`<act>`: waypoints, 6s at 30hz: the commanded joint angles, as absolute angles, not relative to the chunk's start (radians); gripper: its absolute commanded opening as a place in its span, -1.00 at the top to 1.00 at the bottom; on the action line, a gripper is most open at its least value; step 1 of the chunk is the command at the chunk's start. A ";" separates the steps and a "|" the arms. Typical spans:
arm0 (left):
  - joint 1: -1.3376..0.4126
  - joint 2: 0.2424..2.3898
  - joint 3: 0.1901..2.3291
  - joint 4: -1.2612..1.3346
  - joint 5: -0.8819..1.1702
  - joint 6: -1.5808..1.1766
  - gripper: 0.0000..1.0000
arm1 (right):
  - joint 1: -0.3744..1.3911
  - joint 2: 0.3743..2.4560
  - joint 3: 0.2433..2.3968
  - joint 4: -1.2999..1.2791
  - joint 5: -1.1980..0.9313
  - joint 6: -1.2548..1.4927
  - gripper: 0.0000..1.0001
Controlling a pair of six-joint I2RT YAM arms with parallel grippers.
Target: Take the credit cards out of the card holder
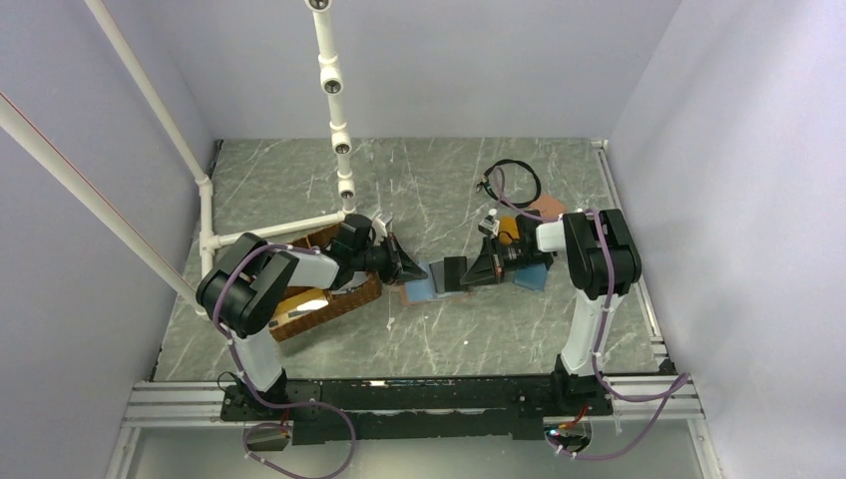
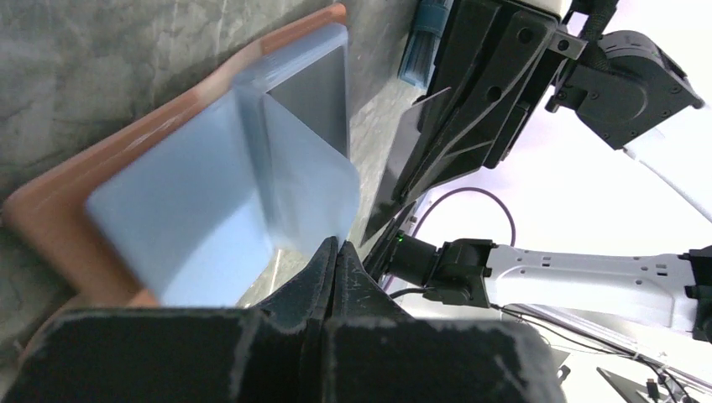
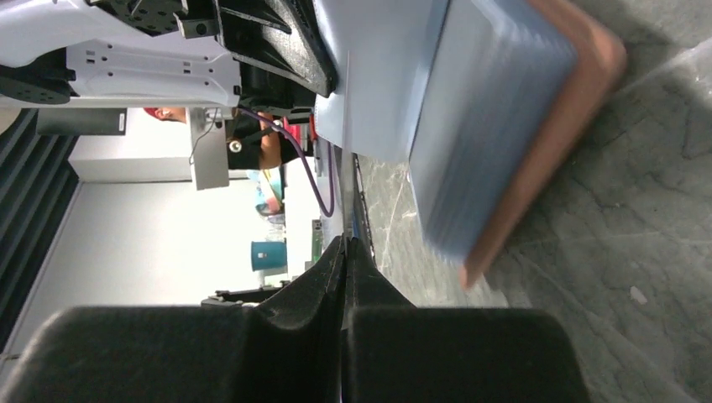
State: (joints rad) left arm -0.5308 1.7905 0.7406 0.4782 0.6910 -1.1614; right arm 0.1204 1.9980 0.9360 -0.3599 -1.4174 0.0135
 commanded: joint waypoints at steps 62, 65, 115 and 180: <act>-0.521 1.111 0.756 0.135 0.485 -0.977 -0.71 | 0.293 1.787 1.311 -1.049 -1.503 -0.591 1.00; -0.547 1.163 0.768 0.168 0.496 -0.982 -0.58 | 0.307 1.779 1.309 -1.009 -1.519 -0.540 1.00; -0.522 1.142 1.177 -0.819 0.377 -0.128 1.00 | 0.327 1.743 1.295 -1.044 -1.404 -0.650 -0.24; -0.354 1.110 0.908 -0.731 -0.453 0.424 1.00 | 0.326 1.778 1.292 -1.020 -1.245 -0.627 -0.31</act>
